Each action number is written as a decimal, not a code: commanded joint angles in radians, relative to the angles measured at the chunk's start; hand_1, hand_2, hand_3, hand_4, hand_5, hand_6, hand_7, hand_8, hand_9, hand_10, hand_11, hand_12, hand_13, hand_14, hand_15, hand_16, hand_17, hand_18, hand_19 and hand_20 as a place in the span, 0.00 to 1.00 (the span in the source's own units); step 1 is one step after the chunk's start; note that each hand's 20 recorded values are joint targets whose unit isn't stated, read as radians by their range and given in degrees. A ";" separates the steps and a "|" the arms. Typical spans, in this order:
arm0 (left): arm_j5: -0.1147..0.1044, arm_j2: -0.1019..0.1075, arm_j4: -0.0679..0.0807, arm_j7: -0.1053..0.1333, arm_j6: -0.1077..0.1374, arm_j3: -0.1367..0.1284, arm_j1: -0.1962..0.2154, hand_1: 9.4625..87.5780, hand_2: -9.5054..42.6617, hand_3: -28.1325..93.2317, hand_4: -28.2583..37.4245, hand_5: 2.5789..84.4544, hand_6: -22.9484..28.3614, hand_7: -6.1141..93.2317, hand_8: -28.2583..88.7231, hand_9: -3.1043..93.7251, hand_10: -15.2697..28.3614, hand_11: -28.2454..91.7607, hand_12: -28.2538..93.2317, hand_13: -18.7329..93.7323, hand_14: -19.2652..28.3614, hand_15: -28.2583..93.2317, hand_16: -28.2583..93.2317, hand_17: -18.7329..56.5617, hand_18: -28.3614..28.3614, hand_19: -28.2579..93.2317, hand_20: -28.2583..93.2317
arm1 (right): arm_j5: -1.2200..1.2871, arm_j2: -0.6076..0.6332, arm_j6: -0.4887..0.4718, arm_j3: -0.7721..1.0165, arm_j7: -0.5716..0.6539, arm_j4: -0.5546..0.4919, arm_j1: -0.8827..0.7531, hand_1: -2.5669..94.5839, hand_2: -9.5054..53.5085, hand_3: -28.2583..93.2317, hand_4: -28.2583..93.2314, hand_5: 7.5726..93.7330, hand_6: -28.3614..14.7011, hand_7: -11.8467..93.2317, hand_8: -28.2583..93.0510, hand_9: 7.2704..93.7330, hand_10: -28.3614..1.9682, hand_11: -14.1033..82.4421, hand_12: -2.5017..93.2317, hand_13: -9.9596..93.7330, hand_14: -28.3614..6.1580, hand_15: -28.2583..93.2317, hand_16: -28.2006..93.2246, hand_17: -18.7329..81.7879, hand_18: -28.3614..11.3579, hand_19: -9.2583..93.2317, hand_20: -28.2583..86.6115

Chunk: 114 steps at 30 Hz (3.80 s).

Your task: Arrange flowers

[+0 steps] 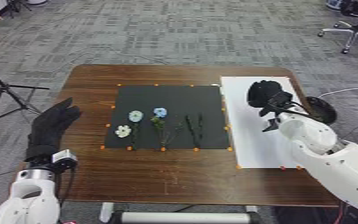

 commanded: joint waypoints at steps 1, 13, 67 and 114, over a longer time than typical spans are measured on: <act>-0.001 0.005 -0.005 0.002 0.003 -0.006 0.003 0.20 0.22 0.81 0.00 0.51 0.53 0.19 0.18 0.51 0.68 0.41 0.34 0.49 0.80 0.43 0.24 0.32 0.75 0.33 0.39 | 0.101 -0.088 -0.044 -0.169 -0.018 -0.155 0.219 0.67 0.00 0.72 0.08 0.81 0.71 0.31 0.28 0.91 0.60 0.20 0.38 0.84 0.62 0.70 0.52 0.53 0.19 0.76 0.76; 0.002 0.010 0.006 -0.009 -0.007 0.005 -0.014 0.20 0.22 0.81 0.00 0.51 0.53 0.19 0.18 0.51 0.68 0.41 0.34 0.49 0.80 0.43 0.24 0.32 0.75 0.33 0.39 | 0.063 -0.335 -0.098 -0.323 -0.014 -0.063 0.235 0.67 0.00 0.71 0.08 0.81 0.72 0.31 0.28 0.91 0.60 0.19 0.37 0.84 0.62 0.70 0.52 0.53 0.19 0.76 0.76; 0.003 0.002 0.007 -0.008 -0.013 0.011 -0.016 0.21 0.21 0.81 0.00 0.52 0.52 0.19 0.19 0.51 0.68 0.41 0.34 0.49 0.80 0.43 0.24 0.32 0.75 0.33 0.39 | 0.006 -0.314 -0.155 -0.202 -0.001 -0.068 0.274 0.56 0.00 0.72 0.10 0.69 0.70 0.29 0.26 0.68 0.53 0.27 0.20 0.76 0.55 0.70 0.51 0.48 0.18 0.73 0.74; 0.004 -0.003 -0.004 0.013 -0.008 0.013 -0.004 0.21 0.21 0.80 0.00 0.52 0.51 0.19 0.18 0.51 0.68 0.41 0.34 0.49 0.79 0.43 0.24 0.32 0.75 0.33 0.39 | -0.214 -0.032 -0.380 0.298 0.115 0.043 -0.090 0.46 0.00 0.82 0.05 0.53 0.68 0.27 0.16 0.56 0.53 0.24 0.19 0.74 0.49 0.74 0.46 0.47 0.15 0.74 0.71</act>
